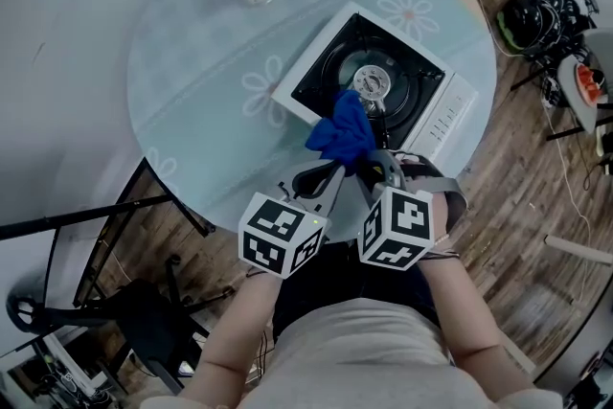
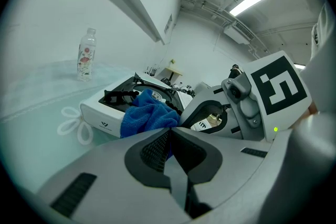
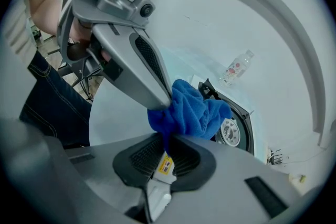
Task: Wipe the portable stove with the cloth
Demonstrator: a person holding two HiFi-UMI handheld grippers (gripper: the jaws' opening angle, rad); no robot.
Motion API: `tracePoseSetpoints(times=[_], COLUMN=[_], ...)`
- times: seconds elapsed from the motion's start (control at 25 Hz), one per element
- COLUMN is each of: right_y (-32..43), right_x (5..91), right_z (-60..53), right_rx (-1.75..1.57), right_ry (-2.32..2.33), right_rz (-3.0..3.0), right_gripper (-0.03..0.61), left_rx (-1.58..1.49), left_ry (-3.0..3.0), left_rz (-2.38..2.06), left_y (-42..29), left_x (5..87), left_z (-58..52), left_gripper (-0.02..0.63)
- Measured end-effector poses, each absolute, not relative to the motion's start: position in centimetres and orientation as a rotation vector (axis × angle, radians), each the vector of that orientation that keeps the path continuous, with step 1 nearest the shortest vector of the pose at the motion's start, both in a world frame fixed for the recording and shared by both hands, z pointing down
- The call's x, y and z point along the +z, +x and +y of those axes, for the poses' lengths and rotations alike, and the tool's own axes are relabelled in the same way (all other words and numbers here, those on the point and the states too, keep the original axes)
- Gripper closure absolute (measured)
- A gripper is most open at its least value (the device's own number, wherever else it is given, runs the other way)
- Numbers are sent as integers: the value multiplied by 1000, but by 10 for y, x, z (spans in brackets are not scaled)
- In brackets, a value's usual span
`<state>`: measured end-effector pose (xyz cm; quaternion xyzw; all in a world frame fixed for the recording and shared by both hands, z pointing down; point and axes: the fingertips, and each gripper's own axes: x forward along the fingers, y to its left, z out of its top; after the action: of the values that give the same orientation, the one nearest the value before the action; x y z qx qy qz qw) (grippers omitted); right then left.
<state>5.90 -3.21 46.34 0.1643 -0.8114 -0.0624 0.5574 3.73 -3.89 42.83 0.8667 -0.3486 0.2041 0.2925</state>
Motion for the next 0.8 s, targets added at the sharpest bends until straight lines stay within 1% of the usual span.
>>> tracePoseSetpoints(times=[0.8], right_y=[83], right_x=[462], right_z=[-9], right_rx=[-88], right_ry=[373], right_rz=[-2003], right_gripper=[523], left_rx=[526], left_ry=[2289], left_rz=[-933], left_y=[65], left_x=[426], left_z=[-14], left_gripper=[591])
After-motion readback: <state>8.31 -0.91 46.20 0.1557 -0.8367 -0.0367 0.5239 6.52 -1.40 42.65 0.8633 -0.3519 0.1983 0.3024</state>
